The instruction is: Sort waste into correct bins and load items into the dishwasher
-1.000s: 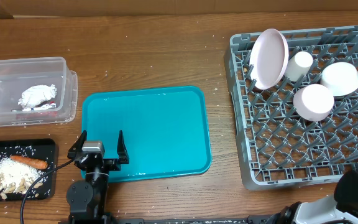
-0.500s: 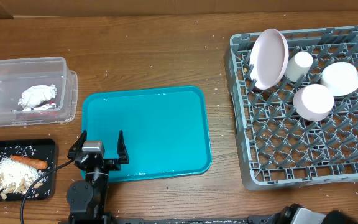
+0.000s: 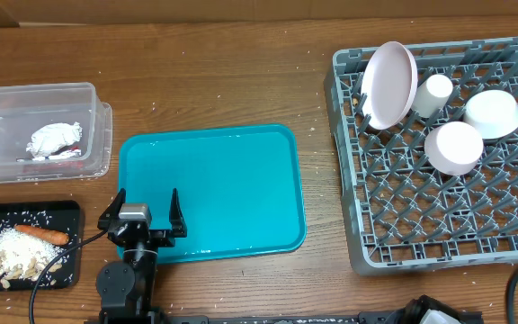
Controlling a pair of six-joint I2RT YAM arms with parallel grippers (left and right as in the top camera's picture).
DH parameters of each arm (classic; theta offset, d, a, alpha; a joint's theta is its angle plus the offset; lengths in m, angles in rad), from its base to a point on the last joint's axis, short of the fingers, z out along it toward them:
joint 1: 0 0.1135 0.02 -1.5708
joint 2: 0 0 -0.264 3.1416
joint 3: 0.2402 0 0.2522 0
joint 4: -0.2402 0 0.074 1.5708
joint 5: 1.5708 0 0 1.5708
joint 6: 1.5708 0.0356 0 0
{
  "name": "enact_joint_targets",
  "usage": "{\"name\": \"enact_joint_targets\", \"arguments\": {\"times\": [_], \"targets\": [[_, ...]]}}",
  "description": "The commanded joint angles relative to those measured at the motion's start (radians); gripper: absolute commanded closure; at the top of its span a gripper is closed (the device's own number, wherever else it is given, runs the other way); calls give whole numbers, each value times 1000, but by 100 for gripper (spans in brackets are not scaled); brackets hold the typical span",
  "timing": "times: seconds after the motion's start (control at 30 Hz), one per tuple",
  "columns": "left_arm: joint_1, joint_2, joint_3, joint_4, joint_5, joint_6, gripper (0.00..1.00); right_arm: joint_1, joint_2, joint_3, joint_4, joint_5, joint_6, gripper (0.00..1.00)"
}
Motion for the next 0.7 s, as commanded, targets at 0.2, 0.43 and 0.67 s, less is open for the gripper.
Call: {"name": "enact_joint_targets", "arguments": {"times": [0.2, 0.43, 0.67], "targets": [[-6, -9, -4, -2, -6, 26, 0, 89, -96, -192, 350, -141, -335, 0], [-6, -9, -4, -2, -6, 26, 0, 223, -253, -594, 560, -142, -333, 0], [-6, -9, -4, -2, -6, 26, 0, 302, -410, -935, 787, -155, -333, 0]]}}
